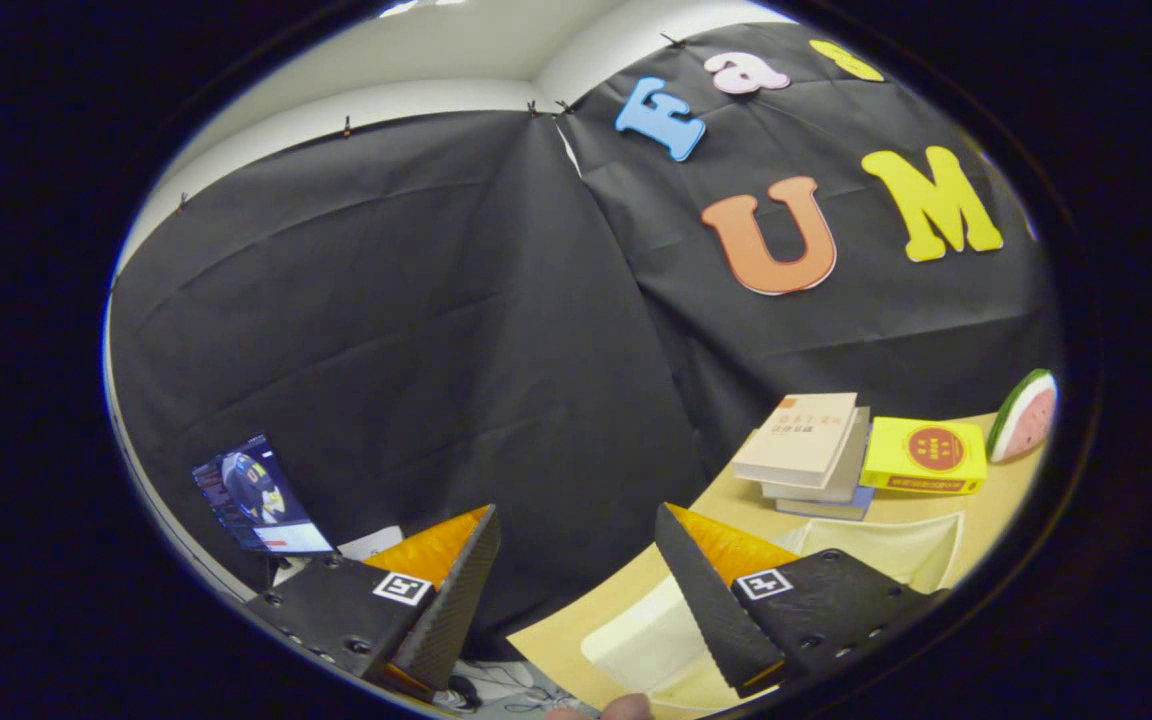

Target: Open the storage box then place both shoes into the box .Put the left shoe in first, then the right shoe, with the right side of both shoes facing outward in a uniform manner.

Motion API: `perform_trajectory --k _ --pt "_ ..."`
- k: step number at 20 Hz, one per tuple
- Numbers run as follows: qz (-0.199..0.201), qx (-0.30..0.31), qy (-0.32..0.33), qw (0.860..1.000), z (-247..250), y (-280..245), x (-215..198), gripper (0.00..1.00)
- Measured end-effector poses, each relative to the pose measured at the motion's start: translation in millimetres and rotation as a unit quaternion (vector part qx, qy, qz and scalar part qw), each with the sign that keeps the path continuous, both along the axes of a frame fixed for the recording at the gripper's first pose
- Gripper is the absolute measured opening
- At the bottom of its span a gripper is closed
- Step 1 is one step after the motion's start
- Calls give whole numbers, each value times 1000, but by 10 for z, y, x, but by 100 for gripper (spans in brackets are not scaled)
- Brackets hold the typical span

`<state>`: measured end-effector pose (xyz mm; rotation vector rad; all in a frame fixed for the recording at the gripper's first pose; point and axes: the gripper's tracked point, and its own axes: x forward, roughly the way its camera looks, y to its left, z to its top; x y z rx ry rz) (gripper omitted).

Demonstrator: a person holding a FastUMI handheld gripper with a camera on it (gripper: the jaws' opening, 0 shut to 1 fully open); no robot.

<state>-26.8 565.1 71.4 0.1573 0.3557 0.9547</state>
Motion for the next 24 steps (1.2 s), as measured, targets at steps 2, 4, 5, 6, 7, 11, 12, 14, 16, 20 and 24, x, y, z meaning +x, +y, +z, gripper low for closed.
perform_trajectory --k 2,4,5,6,7,11,12,14,16,20,24 --pt "-27 -6 -38 999 69 -259 97 95" --pt "-55 -17 -68 996 103 -547 186 95" --pt "-67 -22 -78 994 100 -697 223 95" --pt "-76 -26 -84 993 111 -837 255 95" --pt "-83 -29 -90 992 114 -965 278 95" --pt "-123 -31 -123 984 251 -1615 448 95" --pt "-131 -32 -129 982 270 -1780 476 95" --pt "-146 -38 -140 979 293 -2144 531 95" --pt "-164 -47 -154 973 342 -2539 594 96" --pt "-208 -62 -166 962 349 -3397 773 95" --pt "-263 -76 -150 950 169 -4318 980 95"
